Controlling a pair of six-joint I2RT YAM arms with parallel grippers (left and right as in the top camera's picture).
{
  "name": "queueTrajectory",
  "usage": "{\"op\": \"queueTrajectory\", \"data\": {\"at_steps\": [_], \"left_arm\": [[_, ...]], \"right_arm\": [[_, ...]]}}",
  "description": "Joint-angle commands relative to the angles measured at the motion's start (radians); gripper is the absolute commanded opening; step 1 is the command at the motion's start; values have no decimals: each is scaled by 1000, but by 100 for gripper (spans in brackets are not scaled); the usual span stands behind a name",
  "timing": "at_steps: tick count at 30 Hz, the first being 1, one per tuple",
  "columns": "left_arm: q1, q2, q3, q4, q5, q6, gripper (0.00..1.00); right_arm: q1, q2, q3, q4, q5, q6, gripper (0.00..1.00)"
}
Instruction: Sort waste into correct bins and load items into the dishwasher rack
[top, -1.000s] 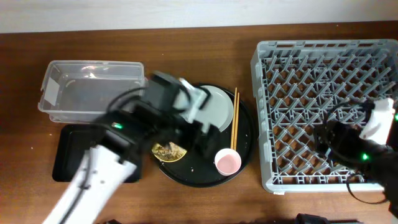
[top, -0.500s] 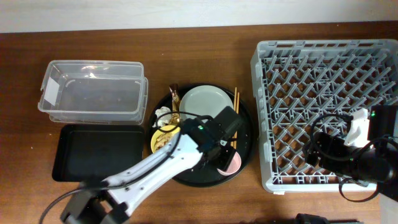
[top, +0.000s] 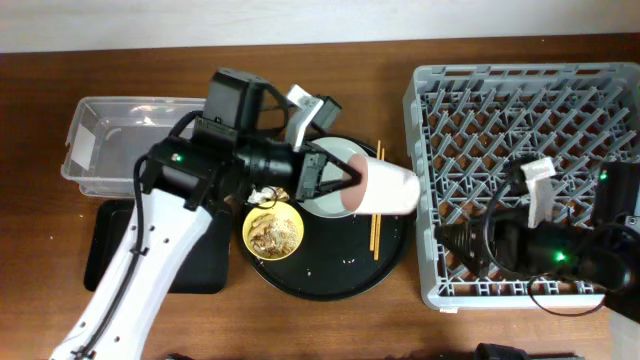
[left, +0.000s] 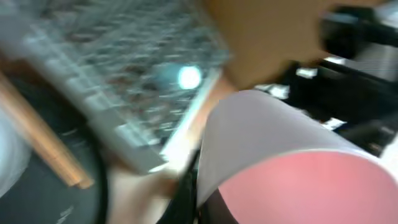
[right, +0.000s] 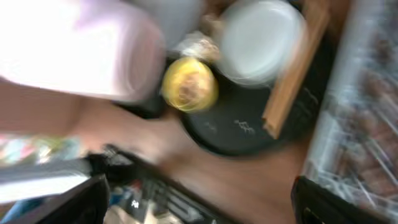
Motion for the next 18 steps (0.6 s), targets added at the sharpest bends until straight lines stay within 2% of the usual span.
{"op": "queueTrajectory", "data": {"at_steps": [1,2,5,10,11,13,14,15,16,17,18], "left_arm": [[5,-3,6,57,388,40,1],[5,-3,6,57,387,39,1],[1,-3,6,68,387,39,1],[-42,-2,6,132,323,39,1],[-42,-2,6,132,322,39,1],[-42,-2,6,132,322,39,1],[-42,-2,6,132,322,39,1],[-42,-2,6,132,318,39,4],[-42,-2,6,132,301,39,24],[-42,-2,6,132,290,39,76],[-41,-2,6,130,253,39,100]], "right_arm": [[5,6,0,72,-431,-127,96],[9,7,0,80,-537,-180,97],[74,15,0,121,-555,-175,96],[209,74,0,150,-579,-176,69],[210,80,0,158,-579,-175,69],[210,81,0,175,-579,-175,57],[210,81,0,175,-579,-175,55],[209,79,0,175,-576,-176,43],[206,75,0,175,-550,-175,43],[206,65,2,175,-492,-173,43],[200,49,4,175,-418,-150,43]]}}
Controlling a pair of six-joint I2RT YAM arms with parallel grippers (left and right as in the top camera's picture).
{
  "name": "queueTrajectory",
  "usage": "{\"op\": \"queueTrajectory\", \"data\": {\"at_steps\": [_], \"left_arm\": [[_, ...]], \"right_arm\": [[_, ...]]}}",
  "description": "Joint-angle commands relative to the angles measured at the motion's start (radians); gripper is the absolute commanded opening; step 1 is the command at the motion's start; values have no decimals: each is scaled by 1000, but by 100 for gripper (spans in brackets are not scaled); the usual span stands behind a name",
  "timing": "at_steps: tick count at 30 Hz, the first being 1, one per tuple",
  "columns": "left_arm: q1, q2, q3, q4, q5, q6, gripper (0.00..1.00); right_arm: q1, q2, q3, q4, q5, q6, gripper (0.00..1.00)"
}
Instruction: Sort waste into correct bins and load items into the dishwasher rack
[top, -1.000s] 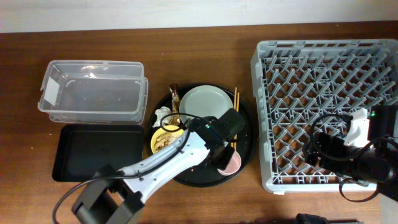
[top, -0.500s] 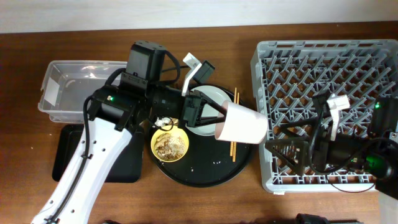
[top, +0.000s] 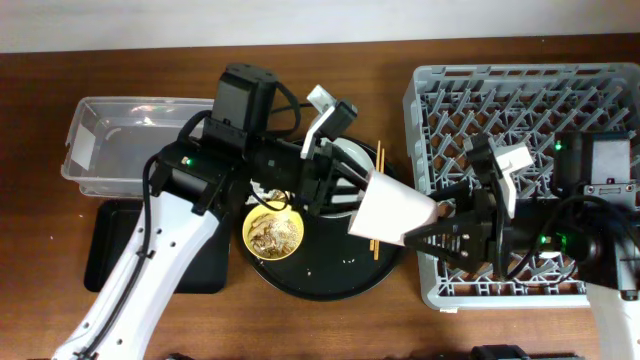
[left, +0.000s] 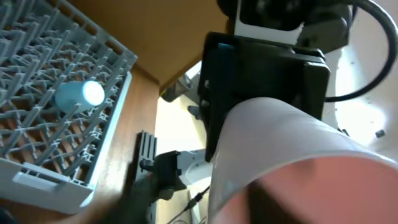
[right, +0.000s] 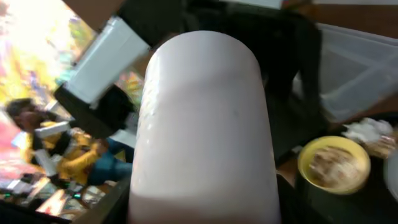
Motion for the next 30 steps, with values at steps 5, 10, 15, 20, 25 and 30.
{"op": "queueTrajectory", "data": {"at_steps": [5,10,15,20,25,30], "left_arm": [[84,-2,6,-130,-364,6,100],[95,-2,6,-269,-421,7,100],[95,-3,6,-391,-499,64,100],[95,-3,6,-408,-540,74,100],[95,-17,24,-442,-540,74,100],[99,-182,223,-550,-963,73,100]], "right_arm": [[-397,-91,9,-80,776,546,43],[-741,74,9,-68,1187,708,43],[-900,365,9,5,1205,730,43],[-923,526,9,42,1291,798,69],[-880,440,117,-24,1041,684,75],[-340,-62,149,-35,947,529,76]]}}
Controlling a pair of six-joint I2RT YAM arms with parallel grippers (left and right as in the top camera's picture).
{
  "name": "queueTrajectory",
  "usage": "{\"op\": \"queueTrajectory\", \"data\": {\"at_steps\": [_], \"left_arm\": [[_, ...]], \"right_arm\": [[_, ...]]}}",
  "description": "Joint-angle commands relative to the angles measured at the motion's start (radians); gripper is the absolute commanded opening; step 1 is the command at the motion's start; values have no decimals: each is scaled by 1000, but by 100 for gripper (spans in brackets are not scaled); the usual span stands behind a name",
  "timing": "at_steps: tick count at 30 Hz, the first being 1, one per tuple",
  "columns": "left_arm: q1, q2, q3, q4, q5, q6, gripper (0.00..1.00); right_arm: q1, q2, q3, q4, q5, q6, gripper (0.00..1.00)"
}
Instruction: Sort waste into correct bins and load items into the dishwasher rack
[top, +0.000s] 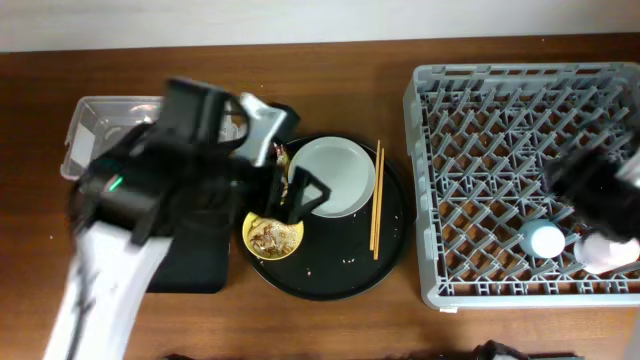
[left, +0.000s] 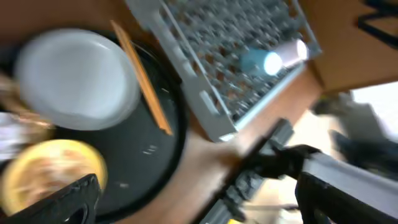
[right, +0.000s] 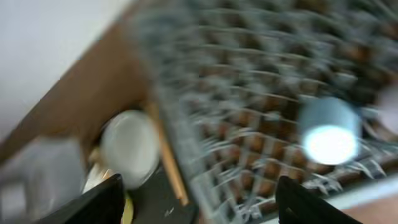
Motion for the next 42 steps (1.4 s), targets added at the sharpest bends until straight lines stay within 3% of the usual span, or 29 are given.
{"op": "queueTrajectory", "data": {"at_steps": [1,3,6,22,25,27,29,39,41,42], "left_arm": [[6,-177,63,-32,-414,18,100],[6,-229,63,-32,-496,18,100],[6,-262,63,-74,-523,19,100],[6,-262,63,-163,-523,19,100],[6,-262,63,-163,-523,19,100],[6,-262,63,-163,-523,19,100],[6,-261,63,-163,-523,19,100],[6,-262,63,-163,-523,19,100],[6,-261,63,-163,-523,19,100],[6,-261,63,-163,-523,19,100]], "right_arm": [[286,-187,10,-4,-16,-89,76],[409,-262,10,-5,-16,-115,80],[490,-307,10,-17,-17,-136,98],[490,-307,10,-25,-9,-137,98],[491,-318,-4,-20,-10,-353,98],[491,-396,-124,79,-10,-443,98],[491,-435,-191,85,-14,-442,99],[490,-438,-195,48,-41,-439,98],[490,-430,-196,146,-103,-433,98],[491,-391,-196,180,-157,-336,98]]}}
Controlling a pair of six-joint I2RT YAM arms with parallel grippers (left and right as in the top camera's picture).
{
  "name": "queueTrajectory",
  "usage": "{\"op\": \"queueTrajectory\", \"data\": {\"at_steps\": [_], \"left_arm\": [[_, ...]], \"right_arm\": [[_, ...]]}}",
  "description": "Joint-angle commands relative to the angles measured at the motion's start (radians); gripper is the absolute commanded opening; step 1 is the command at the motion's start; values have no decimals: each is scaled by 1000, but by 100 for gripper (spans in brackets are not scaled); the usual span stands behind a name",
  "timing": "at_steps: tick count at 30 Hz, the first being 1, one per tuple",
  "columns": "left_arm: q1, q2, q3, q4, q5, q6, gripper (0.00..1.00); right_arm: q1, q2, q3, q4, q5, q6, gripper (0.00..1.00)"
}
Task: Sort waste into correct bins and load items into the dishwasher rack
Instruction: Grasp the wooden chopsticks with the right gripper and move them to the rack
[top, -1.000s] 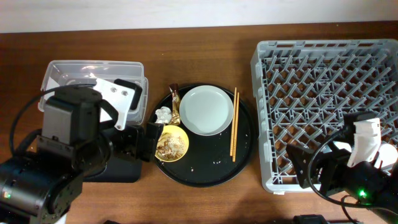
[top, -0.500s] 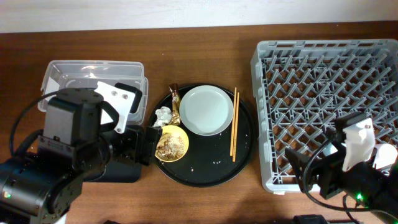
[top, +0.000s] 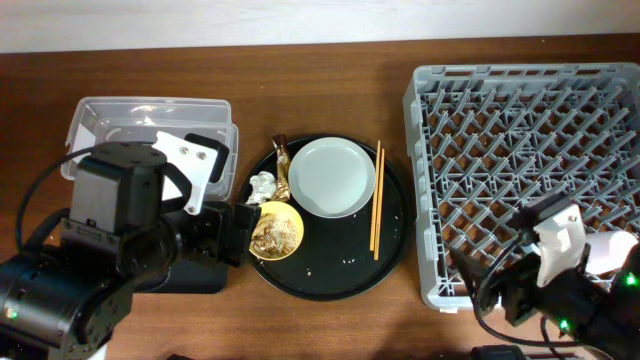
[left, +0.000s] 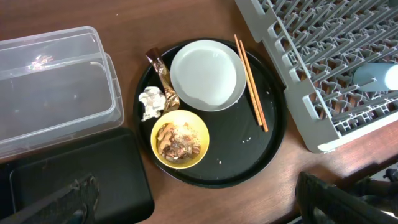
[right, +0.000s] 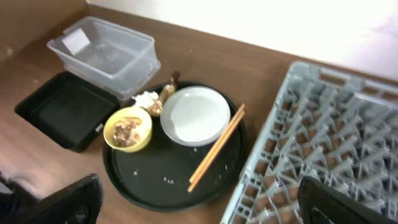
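Observation:
A black round tray (top: 340, 275) holds a white plate (top: 331, 177), a yellow bowl (top: 275, 232) of food scraps, a pair of chopsticks (top: 376, 200), a crumpled tissue (top: 262, 183) and a brown wrapper (top: 284, 165). In the grey dishwasher rack (top: 520, 120) a pink cup (top: 612, 248) lies near the front right corner. A blue cup (left: 376, 78) shows in the rack in the left wrist view. My left gripper (left: 199, 211) hangs open and empty high over the table's front left. The right gripper (right: 199, 211) is open and empty near the rack's front edge.
A clear plastic bin (top: 120, 130) stands at the back left. In front of it lies a black bin (left: 62, 180), mostly under my left arm in the overhead view. Bare wood lies between tray and rack.
Both arms have drawn back toward the table's front. The left one was over the tray's left side and is now above the black bin. The right one now sits at the rack's front edge.
My left gripper held the pink cup sideways over the tray. Then the right gripper's fingers were round the cup too, near the rack's left edge. Later the cup lay in the rack beside the blue cup with both grippers empty, and now both arms are withdrawn.

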Motion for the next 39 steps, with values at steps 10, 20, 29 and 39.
{"op": "queueTrajectory", "data": {"at_steps": [10,20,29,39], "left_arm": [[2,-5,9,2,-11,16,100],[2,-4,9,-1,-11,16,100],[2,-2,9,-2,-11,16,100],[2,-2,9,-2,-11,16,100]], "right_arm": [[573,679,-2,58,416,743,99],[395,1128,-103,243,340,723,47],[378,1122,-289,415,319,699,4],[377,798,-214,300,346,628,4]]}}
